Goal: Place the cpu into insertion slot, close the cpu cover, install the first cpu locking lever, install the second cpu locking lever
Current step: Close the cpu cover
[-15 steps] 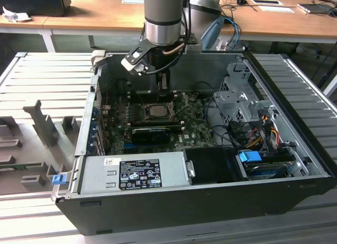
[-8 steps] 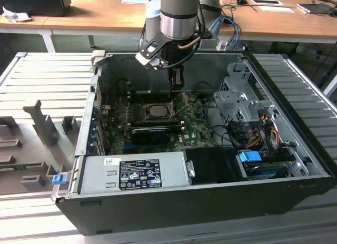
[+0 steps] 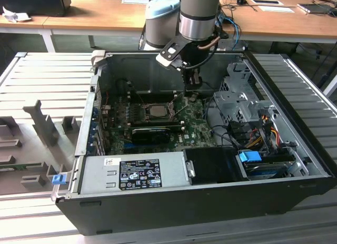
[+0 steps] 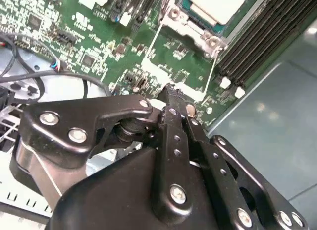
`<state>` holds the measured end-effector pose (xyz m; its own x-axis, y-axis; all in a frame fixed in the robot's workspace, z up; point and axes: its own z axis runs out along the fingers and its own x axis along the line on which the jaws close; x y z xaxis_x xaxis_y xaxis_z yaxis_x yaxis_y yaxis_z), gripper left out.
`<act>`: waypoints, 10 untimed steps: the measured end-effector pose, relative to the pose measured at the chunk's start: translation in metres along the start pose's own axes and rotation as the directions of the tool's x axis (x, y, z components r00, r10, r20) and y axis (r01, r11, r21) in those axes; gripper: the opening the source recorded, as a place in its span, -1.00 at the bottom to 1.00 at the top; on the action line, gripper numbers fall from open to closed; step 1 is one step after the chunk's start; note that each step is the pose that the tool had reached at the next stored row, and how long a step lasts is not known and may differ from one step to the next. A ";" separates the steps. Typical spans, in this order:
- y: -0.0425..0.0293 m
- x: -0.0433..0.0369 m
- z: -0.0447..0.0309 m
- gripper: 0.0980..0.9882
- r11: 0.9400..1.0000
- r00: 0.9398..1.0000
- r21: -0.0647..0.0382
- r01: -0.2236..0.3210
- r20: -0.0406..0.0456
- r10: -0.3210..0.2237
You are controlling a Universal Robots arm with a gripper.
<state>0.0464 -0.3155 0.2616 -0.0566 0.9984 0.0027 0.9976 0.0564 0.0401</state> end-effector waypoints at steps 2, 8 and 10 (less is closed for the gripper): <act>0.0098 -0.0006 0.0041 -0.98 1.000 1.000 0.003 0.000 0.000 0.000; 0.0122 -0.0008 0.0119 -0.98 1.000 1.000 0.011 0.000 -0.001 0.000; 0.0090 -0.0006 0.0122 -0.98 1.000 1.000 0.014 0.000 -0.001 0.000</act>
<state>0.0559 -0.3155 0.2498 -0.0564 0.9984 0.0032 0.9981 0.0563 0.0266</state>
